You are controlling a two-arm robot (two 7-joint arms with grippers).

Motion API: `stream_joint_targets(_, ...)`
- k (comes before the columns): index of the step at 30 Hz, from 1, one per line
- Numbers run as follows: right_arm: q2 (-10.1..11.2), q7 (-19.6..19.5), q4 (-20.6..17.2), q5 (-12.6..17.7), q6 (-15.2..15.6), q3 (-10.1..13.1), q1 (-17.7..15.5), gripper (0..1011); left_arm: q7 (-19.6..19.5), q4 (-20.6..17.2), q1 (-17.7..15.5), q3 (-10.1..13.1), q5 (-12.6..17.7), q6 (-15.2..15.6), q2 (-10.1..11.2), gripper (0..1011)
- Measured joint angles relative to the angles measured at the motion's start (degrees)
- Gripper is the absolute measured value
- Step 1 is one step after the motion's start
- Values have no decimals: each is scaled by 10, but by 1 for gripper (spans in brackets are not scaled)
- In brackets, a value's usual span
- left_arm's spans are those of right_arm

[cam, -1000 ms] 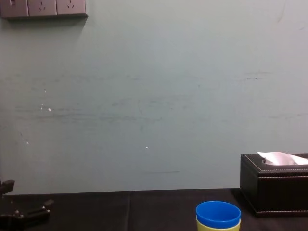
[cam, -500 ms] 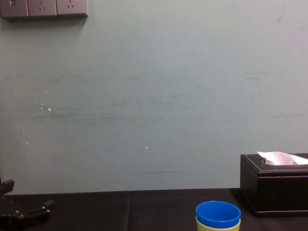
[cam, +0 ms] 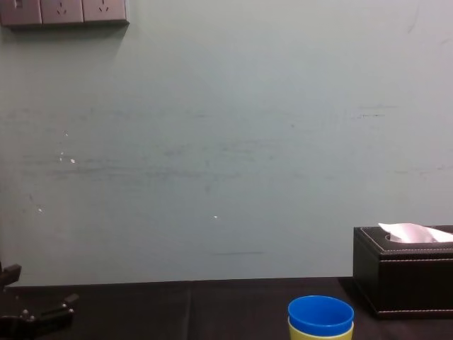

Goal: Stack the three plastic cups sequentially using one hand.

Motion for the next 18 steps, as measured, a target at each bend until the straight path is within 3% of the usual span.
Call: stream_joint_targets(18, -7, 1, 6, -5, 3, -6, 8, 967, 0, 0, 0, 0, 0, 0, 0, 1011)
